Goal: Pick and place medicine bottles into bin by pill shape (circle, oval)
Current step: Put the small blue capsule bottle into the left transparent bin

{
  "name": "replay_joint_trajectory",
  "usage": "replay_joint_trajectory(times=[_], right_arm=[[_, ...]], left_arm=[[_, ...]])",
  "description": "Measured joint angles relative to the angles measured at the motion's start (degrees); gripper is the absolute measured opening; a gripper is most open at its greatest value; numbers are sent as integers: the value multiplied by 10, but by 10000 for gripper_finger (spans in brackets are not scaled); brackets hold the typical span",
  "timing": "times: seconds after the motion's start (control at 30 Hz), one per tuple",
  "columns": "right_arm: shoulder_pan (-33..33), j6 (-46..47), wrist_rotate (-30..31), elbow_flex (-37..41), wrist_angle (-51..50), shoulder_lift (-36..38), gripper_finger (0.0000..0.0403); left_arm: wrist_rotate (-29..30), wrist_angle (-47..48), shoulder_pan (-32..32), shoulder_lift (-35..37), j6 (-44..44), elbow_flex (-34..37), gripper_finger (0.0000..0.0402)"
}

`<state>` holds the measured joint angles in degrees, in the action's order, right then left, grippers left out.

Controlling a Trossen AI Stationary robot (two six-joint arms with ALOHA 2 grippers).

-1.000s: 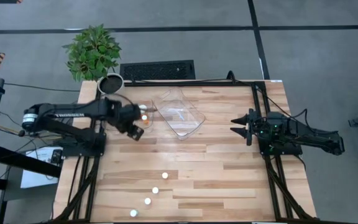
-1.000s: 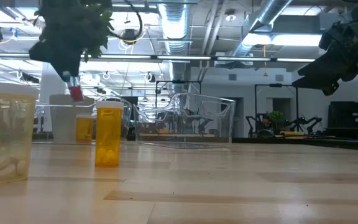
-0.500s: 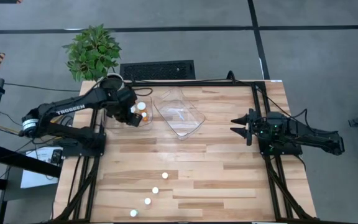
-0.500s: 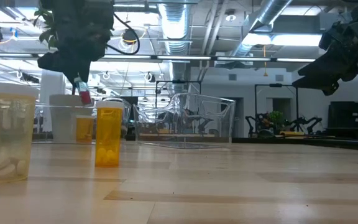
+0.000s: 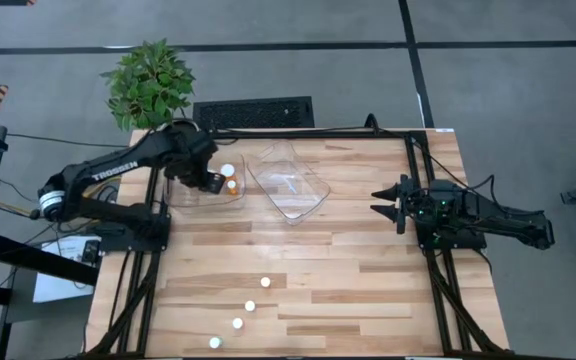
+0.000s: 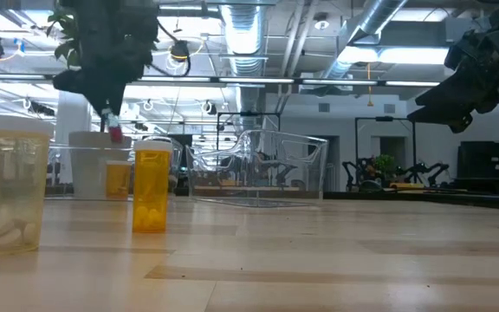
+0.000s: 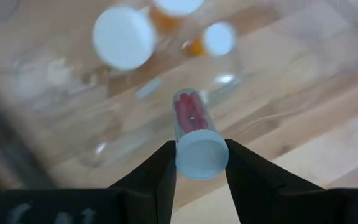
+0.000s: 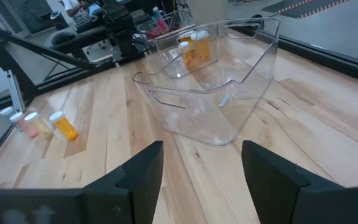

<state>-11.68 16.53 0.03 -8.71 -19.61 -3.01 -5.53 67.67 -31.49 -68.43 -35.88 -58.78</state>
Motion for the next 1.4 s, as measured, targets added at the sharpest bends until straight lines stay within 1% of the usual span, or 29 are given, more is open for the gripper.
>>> replay_joint_trajectory(times=[0.17, 0.43, 0.6, 0.77, 1.0, 1.17, 1.4], right_arm=[[0, 0, 0, 0, 0, 0, 225], [0, 0, 0, 0, -1, 0, 225], [0, 0, 0, 0, -1, 0, 225], [0, -1, 0, 0, -1, 0, 225], [0, -1, 0, 0, -1, 0, 225], [0, -1, 0, 0, -1, 0, 225], [0, -1, 0, 0, -1, 0, 225]], left_arm=[[11, 37, -2, -58, 22, 0, 115], [15, 22, -1, -163, 67, 0, 115], [19, -1, -1, -206, 78, 0, 115], [19, -44, 0, -222, 83, 0, 115], [17, -46, 0, -223, 91, 0, 117], [17, -47, 3, -223, 101, 0, 133], [19, -47, 4, -223, 108, 0, 167]])
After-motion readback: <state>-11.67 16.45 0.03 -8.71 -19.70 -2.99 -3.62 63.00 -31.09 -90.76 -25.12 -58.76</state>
